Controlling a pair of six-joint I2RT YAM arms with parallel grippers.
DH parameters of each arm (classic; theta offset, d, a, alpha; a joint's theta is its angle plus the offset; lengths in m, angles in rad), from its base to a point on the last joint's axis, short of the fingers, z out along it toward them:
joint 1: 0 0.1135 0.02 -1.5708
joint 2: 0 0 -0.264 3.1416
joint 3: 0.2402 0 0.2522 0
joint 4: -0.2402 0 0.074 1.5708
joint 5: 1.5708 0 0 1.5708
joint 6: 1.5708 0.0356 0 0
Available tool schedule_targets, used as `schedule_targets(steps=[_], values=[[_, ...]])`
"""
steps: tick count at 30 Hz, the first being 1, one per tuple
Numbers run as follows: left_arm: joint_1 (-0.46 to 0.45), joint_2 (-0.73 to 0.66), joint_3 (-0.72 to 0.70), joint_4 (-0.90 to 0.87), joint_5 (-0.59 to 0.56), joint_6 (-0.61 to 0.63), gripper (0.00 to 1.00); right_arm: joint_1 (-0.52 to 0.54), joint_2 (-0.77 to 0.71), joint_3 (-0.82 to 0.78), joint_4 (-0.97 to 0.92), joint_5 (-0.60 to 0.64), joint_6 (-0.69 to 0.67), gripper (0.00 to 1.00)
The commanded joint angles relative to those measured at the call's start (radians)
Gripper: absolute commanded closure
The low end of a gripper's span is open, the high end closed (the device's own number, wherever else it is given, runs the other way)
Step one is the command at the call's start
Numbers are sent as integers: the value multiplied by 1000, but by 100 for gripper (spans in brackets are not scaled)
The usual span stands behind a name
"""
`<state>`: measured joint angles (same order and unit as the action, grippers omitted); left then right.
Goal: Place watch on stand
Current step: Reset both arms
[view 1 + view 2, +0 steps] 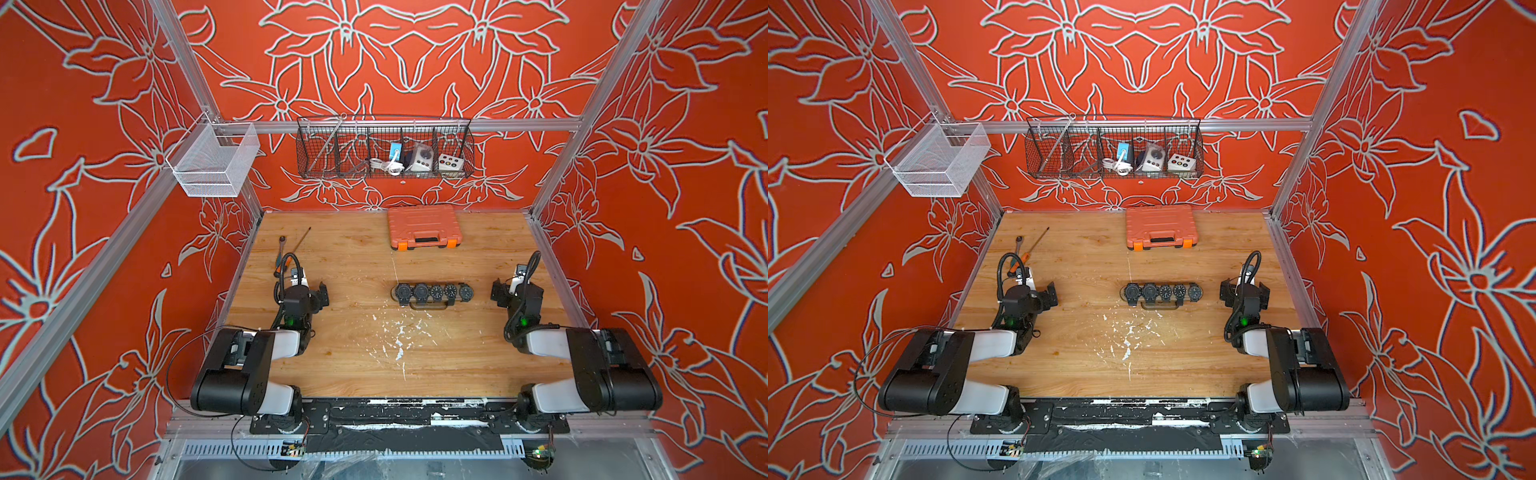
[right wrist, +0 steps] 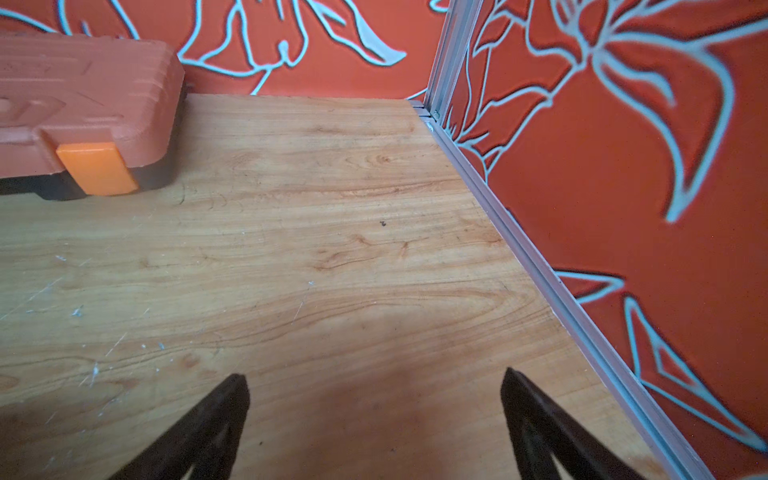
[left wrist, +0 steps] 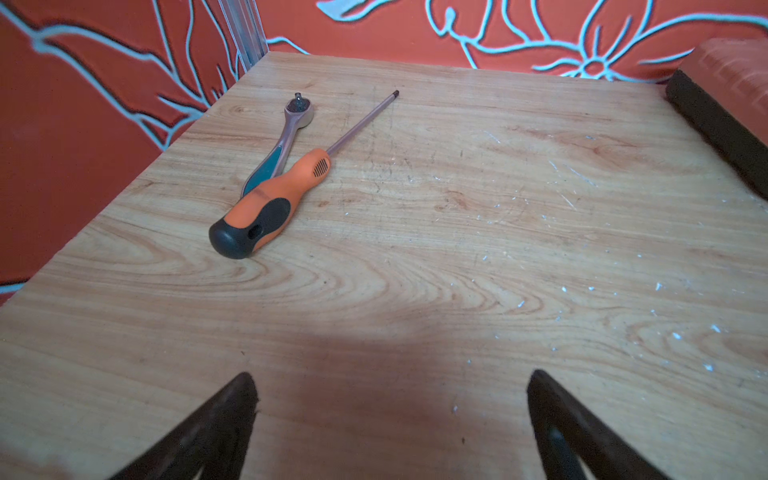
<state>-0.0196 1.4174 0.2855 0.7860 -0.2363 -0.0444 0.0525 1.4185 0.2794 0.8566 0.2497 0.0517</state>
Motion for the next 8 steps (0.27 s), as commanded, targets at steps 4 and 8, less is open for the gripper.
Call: schedule_targets(steps=[4,8], values=[[4,-8,11,19,8,5,1,1,10,27,-1,-20,-28,2],[4,-7,11,19,8,5,1,1,0,18,7,-24,-32,2]])
